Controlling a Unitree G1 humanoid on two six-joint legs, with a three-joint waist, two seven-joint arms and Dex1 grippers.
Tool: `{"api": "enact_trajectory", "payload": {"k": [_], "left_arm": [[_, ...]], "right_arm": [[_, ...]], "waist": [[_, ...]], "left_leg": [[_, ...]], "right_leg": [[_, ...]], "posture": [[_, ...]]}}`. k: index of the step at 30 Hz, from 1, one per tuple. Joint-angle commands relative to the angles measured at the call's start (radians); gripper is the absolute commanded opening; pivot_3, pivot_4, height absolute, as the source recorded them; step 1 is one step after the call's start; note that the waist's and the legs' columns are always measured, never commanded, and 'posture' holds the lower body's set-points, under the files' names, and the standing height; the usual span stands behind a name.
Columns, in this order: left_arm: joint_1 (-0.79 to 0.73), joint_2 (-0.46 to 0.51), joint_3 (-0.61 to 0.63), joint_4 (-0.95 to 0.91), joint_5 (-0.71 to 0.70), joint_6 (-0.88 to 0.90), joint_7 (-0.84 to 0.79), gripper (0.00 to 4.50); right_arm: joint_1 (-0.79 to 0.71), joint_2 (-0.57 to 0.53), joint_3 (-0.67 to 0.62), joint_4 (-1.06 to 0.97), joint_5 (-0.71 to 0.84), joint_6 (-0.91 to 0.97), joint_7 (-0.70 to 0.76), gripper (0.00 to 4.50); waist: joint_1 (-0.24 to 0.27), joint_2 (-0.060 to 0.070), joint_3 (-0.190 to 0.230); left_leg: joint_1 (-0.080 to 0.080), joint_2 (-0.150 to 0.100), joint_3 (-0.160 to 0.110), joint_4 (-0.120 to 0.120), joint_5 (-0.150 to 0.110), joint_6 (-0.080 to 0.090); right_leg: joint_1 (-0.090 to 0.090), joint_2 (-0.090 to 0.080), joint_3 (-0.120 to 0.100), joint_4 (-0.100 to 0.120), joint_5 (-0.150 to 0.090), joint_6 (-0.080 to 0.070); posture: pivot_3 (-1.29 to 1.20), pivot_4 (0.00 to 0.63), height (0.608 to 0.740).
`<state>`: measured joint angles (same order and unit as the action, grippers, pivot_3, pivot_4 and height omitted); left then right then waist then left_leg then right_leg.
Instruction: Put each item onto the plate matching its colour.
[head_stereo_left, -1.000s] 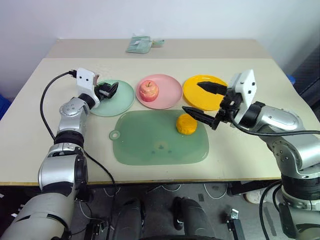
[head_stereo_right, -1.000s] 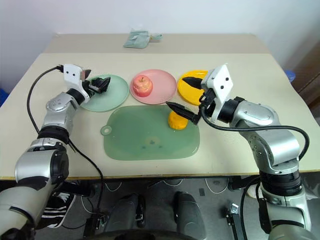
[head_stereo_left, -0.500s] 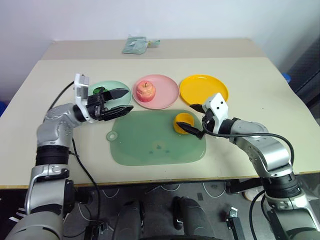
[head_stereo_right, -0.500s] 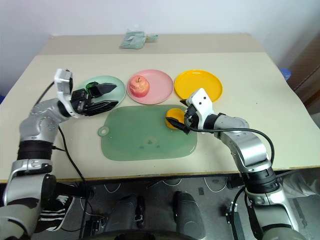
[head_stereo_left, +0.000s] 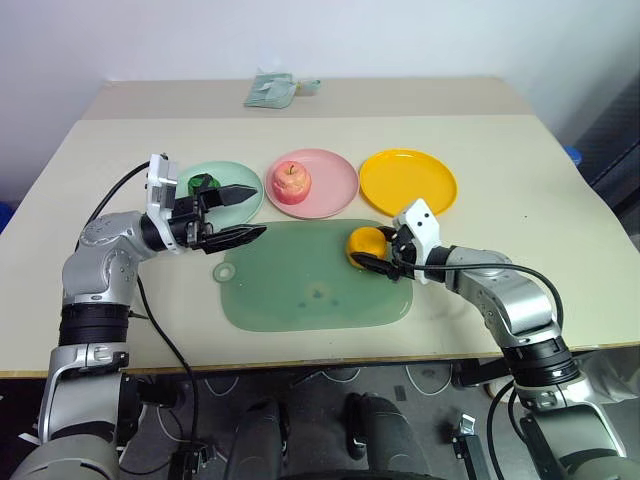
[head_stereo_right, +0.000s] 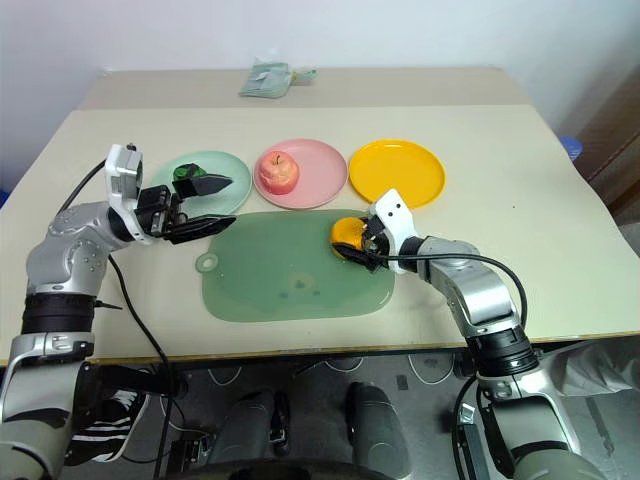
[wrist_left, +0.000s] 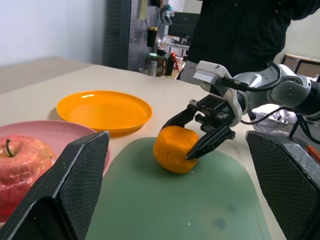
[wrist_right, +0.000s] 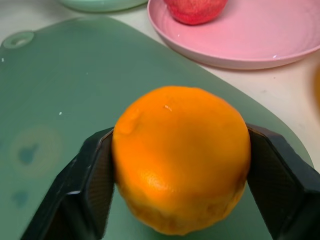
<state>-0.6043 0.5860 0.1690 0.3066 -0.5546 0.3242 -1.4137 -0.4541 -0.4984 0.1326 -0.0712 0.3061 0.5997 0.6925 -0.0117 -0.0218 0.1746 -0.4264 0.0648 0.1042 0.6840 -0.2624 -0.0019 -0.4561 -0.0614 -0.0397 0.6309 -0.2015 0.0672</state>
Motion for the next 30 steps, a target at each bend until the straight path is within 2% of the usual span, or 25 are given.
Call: {"api": "enact_trajectory", "payload": {"k": [1,4,6,9,11,16,18,19,20,22,26,30], "left_arm": [[-0.003,0.007,0.007,-0.028,-0.011,-0.015,0.007,4.50],[-0.039,-0.033,0.035,0.023,0.002,-0.074,0.080,4.50],[-0.066,-0.057,0.031,0.066,0.040,-0.119,0.151,4.50],[-0.061,-0.082,0.008,0.073,0.060,-0.150,0.173,4.50],[-0.047,-0.102,-0.002,0.049,0.049,-0.143,0.174,4.50],[-0.023,-0.122,-0.025,0.003,0.046,-0.125,0.179,4.50],[-0.011,-0.119,-0.036,-0.010,0.055,-0.126,0.183,4.50],[-0.005,-0.118,-0.036,-0.022,0.052,-0.121,0.186,4.50],[-0.001,-0.116,-0.035,-0.034,0.046,-0.111,0.190,4.50],[0.007,-0.105,-0.030,-0.058,0.037,-0.097,0.191,4.50],[0.018,-0.076,-0.017,-0.076,0.029,-0.078,0.188,4.50],[0.022,-0.029,0.001,-0.067,0.009,-0.060,0.151,4.50]], "right_arm": [[-0.040,0.012,-0.038,0.001,-0.015,-0.042,-0.025,3.02],[-0.123,0.041,-0.121,0.061,-0.013,-0.100,-0.097,3.02],[-0.202,0.058,-0.178,0.169,-0.036,-0.160,-0.176,3.02],[-0.295,0.051,-0.205,0.356,-0.096,-0.246,-0.263,3.02],[-0.343,0.042,-0.200,0.487,-0.144,-0.336,-0.285,3.02],[-0.444,0.074,-0.256,0.853,-0.131,-0.484,-0.272,3.02],[-0.474,0.084,-0.282,0.969,-0.111,-0.527,-0.247,4.05],[-0.484,0.084,-0.276,1.008,-0.129,-0.556,-0.253,4.38],[-0.490,0.082,-0.266,1.031,-0.147,-0.584,-0.253,4.48],[-0.502,0.081,-0.286,1.032,-0.135,-0.621,-0.254,4.48],[-0.456,0.066,-0.351,0.885,-0.036,-0.657,-0.145,4.48],[-0.191,0.037,-0.357,0.421,0.145,-0.554,0.096,4.48]], "waist": [[0.000,0.000,0.000],[0.000,0.000,0.000],[0.001,0.000,0.000],[0.000,0.000,0.000],[0.001,0.000,0.000],[-0.005,0.000,0.000],[-0.008,0.001,0.001],[-0.009,0.001,0.001],[-0.010,0.002,0.001],[-0.010,0.003,0.002],[-0.008,0.003,0.002],[0.004,0.002,0.001]], "left_leg": [[0.000,0.000,0.000,0.000,0.000,0.000],[0.000,0.000,0.000,0.000,0.000,0.000],[0.000,0.000,0.000,0.000,0.000,0.000],[0.000,0.000,0.000,0.000,0.000,-0.001],[0.000,0.000,0.000,-0.001,0.000,-0.001],[0.000,0.000,0.001,-0.002,0.000,-0.001],[0.000,0.000,0.001,-0.002,0.000,-0.001],[0.000,0.000,0.001,-0.002,0.000,-0.001],[0.000,0.000,0.001,-0.002,0.000,-0.001],[0.000,0.000,0.001,-0.002,0.000,-0.001],[0.000,0.000,0.001,-0.002,0.000,-0.001],[0.000,0.000,-0.001,-0.003,0.000,-0.001]], "right_leg": [[0.000,0.000,0.000,0.000,0.000,0.000],[0.000,0.000,0.000,0.000,0.000,0.000],[0.000,0.000,0.000,0.000,0.000,0.000],[0.000,0.000,0.000,0.000,0.000,0.000],[0.000,0.000,0.000,-0.001,0.000,0.000],[-0.001,0.000,0.000,-0.001,0.000,0.000],[-0.001,0.000,0.000,-0.001,0.000,0.000],[-0.001,0.000,0.000,-0.001,0.000,0.000],[-0.001,0.000,0.001,0.000,0.000,0.000],[-0.001,0.000,0.001,0.000,0.000,0.000],[-0.001,0.000,0.001,0.000,0.000,0.000],[0.001,0.000,0.000,-0.001,0.000,0.001]], "posture": [[0.00,0.150,0.740],[0.00,0.150,0.740],[0.00,0.150,0.740],[0.00,0.150,0.740],[0.00,0.150,0.740],[0.00,0.150,0.740],[0.00,0.150,0.740],[0.00,0.150,0.740],[0.00,0.150,0.740],[0.00,0.150,0.740],[0.00,0.150,0.740],[0.00,0.150,0.740]]}}
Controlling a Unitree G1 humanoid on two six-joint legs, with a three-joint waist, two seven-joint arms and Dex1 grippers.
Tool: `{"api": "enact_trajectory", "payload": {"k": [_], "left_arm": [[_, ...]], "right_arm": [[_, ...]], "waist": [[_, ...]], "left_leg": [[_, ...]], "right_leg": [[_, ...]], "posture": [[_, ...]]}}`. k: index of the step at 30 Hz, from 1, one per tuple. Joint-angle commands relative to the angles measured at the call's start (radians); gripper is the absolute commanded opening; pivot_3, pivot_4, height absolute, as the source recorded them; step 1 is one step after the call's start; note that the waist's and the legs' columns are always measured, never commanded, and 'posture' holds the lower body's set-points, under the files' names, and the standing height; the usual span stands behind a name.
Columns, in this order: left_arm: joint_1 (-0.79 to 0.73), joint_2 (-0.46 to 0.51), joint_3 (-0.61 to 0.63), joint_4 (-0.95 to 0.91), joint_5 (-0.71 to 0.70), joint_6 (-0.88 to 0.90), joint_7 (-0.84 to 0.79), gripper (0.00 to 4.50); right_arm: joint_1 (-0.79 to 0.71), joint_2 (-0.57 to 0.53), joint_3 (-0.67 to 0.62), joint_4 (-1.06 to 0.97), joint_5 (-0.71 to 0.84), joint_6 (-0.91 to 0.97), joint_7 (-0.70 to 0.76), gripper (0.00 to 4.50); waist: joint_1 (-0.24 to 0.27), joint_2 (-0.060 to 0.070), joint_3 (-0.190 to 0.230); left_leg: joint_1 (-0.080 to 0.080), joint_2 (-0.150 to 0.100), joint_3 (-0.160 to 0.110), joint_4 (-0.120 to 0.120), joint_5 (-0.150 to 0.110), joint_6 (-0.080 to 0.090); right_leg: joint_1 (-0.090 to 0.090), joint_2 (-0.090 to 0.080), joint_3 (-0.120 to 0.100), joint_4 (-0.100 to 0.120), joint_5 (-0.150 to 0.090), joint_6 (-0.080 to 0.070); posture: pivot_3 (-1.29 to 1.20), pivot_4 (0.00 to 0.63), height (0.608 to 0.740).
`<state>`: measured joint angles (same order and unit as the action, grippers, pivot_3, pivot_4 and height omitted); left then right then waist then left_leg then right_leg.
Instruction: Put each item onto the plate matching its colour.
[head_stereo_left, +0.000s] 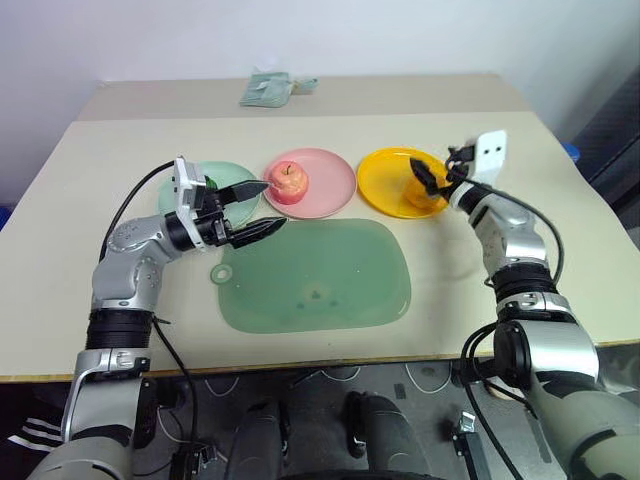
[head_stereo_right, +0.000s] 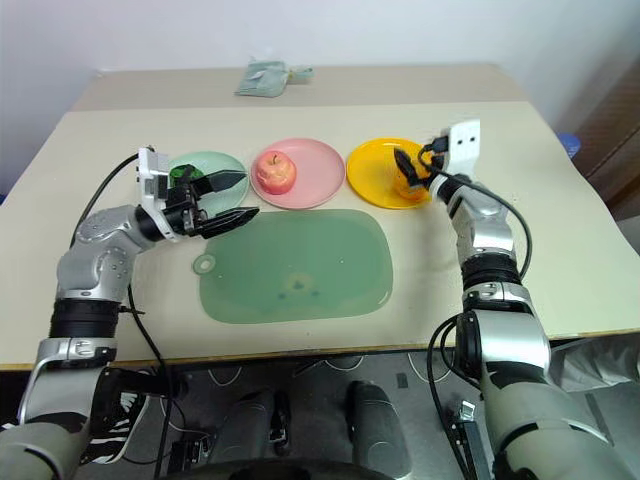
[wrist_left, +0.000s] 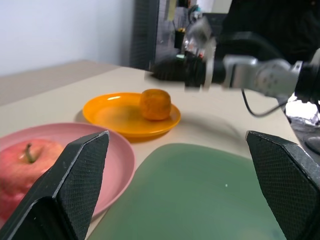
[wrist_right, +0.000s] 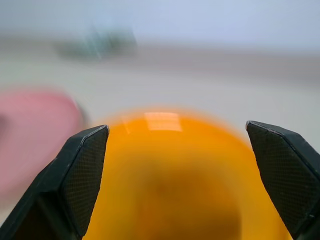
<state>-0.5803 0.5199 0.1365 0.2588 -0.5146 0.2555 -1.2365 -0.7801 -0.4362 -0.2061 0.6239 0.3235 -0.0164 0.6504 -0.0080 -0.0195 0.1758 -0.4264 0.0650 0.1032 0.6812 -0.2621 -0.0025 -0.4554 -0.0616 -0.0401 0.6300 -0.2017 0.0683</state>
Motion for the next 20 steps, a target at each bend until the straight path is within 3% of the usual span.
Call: {"api": "enact_trajectory", "payload": {"k": [1,4,6,9,20], "left_arm": [[-0.003,0.048,0.036,-0.011,-0.036,0.012,-0.039,4.50],[-0.006,0.069,0.035,0.002,-0.053,0.041,-0.065,4.50],[0.002,0.077,0.024,0.017,-0.050,0.043,-0.093,4.50],[0.012,0.067,0.011,0.015,-0.055,0.056,-0.112,4.50],[-0.017,0.010,-0.002,0.000,-0.077,0.076,-0.108,4.50]], "right_arm": [[0.195,-0.035,-0.014,-0.392,0.175,0.109,0.168,4.48],[0.351,-0.097,0.010,-0.665,0.256,0.239,0.229,4.48],[0.483,-0.204,0.050,-0.834,0.270,0.339,0.298,4.48],[0.599,-0.317,0.048,-0.967,0.263,0.386,0.338,4.48],[0.622,-0.367,-0.048,-1.098,0.304,0.510,0.221,4.48]], "waist": [[0.005,0.000,0.000],[0.000,0.002,0.001],[-0.003,0.002,0.001],[-0.002,0.000,0.000],[0.005,0.000,0.000]], "left_leg": [[0.000,0.000,0.000,0.000,0.000,0.000],[0.000,0.000,0.001,0.001,0.000,0.000],[0.000,-0.001,0.001,0.002,0.000,0.000],[0.002,0.000,0.001,0.002,0.000,0.000],[0.004,-0.001,0.000,0.002,0.000,0.000]], "right_leg": [[0.000,0.000,0.000,0.000,0.000,0.000],[0.000,-0.001,0.000,0.000,0.000,0.000],[0.000,-0.001,0.000,0.000,0.000,0.000],[0.002,-0.001,0.000,0.000,-0.002,-0.003],[0.004,-0.001,0.001,-0.002,-0.002,-0.004]], "posture": [[0.00,0.150,0.740],[0.00,0.150,0.740],[0.00,0.150,0.740],[0.00,0.150,0.740],[0.00,0.150,0.740]]}}
